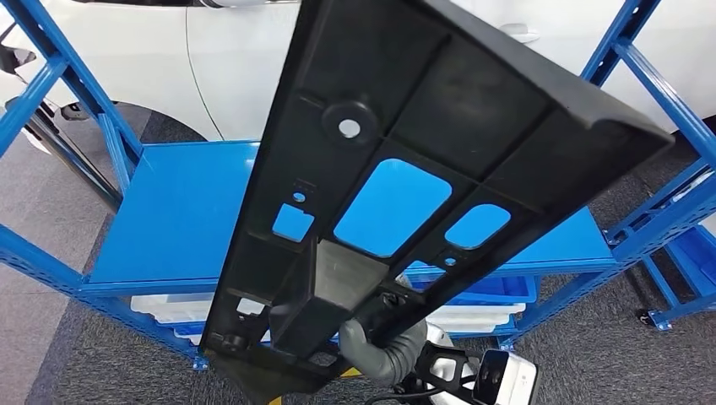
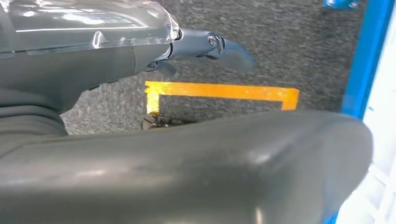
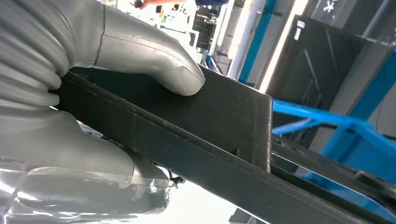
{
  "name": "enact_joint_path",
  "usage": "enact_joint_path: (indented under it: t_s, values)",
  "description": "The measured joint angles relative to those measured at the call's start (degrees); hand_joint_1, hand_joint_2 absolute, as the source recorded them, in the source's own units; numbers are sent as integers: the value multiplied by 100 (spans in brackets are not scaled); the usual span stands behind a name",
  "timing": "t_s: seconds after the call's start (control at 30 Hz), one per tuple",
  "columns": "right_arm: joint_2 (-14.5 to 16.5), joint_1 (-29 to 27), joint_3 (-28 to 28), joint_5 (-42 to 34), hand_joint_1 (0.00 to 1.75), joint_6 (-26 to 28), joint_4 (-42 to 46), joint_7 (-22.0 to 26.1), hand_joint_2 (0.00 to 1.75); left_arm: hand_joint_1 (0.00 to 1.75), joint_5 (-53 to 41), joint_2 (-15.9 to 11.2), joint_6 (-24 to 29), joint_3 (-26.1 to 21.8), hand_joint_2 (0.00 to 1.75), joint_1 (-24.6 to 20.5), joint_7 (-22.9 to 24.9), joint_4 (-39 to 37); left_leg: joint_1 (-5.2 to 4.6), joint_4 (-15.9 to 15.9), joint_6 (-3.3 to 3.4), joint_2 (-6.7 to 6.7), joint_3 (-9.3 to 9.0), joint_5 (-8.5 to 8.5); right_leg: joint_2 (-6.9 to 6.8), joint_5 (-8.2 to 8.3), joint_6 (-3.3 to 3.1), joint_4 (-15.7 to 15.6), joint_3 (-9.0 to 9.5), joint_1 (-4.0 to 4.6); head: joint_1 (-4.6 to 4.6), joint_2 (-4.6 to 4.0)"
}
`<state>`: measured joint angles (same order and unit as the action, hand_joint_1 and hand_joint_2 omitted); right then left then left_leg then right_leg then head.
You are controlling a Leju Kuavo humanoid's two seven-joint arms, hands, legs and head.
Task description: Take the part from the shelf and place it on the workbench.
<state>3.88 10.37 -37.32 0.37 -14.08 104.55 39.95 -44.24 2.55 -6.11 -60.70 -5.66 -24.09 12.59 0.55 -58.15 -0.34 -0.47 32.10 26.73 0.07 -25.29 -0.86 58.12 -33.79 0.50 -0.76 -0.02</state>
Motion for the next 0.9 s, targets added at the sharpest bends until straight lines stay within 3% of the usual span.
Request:
enact_joint_path:
  t_s: [0.1, 0.17, 0.23, 0.27, 0.3, 0.33, 0.43, 0.5, 0.6, 0.67, 0.73, 0.77, 0.8, 0.83, 0.9]
  values:
    - [-43, -1, -108, 46, 175, 119, 75, 0, 175, 0, 10, -16, 26, -48, 0, 44, 132, 0, 15, 43, 95, 12, 25, -87, 6, -51, 95, 45, -35, -16, 0, 0]
    - [-67, 11, -138, 38, 175, 145, 96, 0, 175, 0, 21, -19, 39, -73, 0, 50, 204, 0, 42, 80, 166, 27, 67, -157, 9, -409, 154, 443, -188, -40, 0, 0]
    - [-90, 19, -154, 6, 175, 128, 98, 0, 175, 0, 26, -21, 47, -93, 0, 53, 251, 0, 37, 76, 189, 30, 148, -209, 9, -876, 199, 1178, -447, -73, 0, 0]
    - [-103, 19, -158, -12, 175, 114, 97, 0, 175, 0, 27, -21, 49, -102, 0, 56, 275, 0, 36, 69, 186, 31, 193, -236, 9, -1005, 215, 1466, -526, -86, 0, 0]
    - [-115, 19, -158, -26, 175, 102, 97, 0, 175, 0, 26, -20, 50, -108, 0, 63, 295, 0, 36, 59, 179, 31, 240, -263, 8, -1017, 225, 1562, -510, -95, 0, 0]
    - [-126, 20, -158, -36, 175, 94, 97, 0, 175, 0, 23, -19, 49, -111, 0, 71, 313, 0, 37, 47, 169, 30, 282, -290, 8, -925, 227, 1426, -375, -102, 0, 0]
    - [-151, 27, -157, -53, 175, 80, 108, 0, 175, 0, 15, -10, 49, -115, 0, 94, 354, 0, 34, 9, 110, 23, 369, -359, 9, -540, 193, 274, 373, -100, -1, 0]
    - [-170, 28, -153, -55, 175, 77, 128, 0, 175, 0, 11, -8, 61, -124, 0, 104, 378, 0, 31, 4, 39, 20, 390, -413, 18, -465, 150, -64, 546, -66, -1, 0]
    - [-200, 20, -144, -48, 175, 64, 165, 0, 175, 0, 7, -13, 70, -153, 0, 123, 419, 0, 35, 8, -64, 15, 422, -452, 13, -356, 46, -96, 477, -61, 0, 0]
    - [-213, 13, -142, -49, 175, 19, 187, 0, 175, 0, 9, -17, 73, -178, 0, 138, 444, 0, 45, -305, -102, 16, 553, -124, -7, -253, -40, -127, 399, -81, 0, 0]
    - [-225, -5, -140, -52, 175, -53, 197, 0, 175, 0, 16, -15, 83, -202, 0, 141, 466, 0, 57, -1034, -131, 20, 786, 412, -21, -162, -89, -119, 282, -62, 0, 0]
    - [-234, -18, -139, -52, 175, -90, 198, 0, 175, 0, 18, -15, 89, -212, 0, 142, 475, 0, 60, -1384, -144, 20, 870, 579, -26, -117, -97, -111, 218, -46, 0, 0]
    - [-244, -30, -139, -52, 175, -118, 198, 0, 175, 0, 20, -15, 93, -219, 0, 142, 480, 0, 60, -1585, -148, 20, 875, 626, -29, -74, -100, -103, 154, -31, 0, 0]
    - [-253, -39, -139, -52, 175, -138, 198, 0, 175, 0, 20, -15, 96, -225, 0, 142, 484, 0, 59, -1576, -141, 20, 774, 561, -30, -32, -97, -92, 91, -18, 0, 0]
    - [-267, -46, -137, -52, 175, -152, 198, 0, 175, 0, 17, -15, 95, -232, 0, 139, 485, 0, 54, -921, -93, 19, 248, 301, -26, 39, -78, -65, -12, -3, 0, 0]
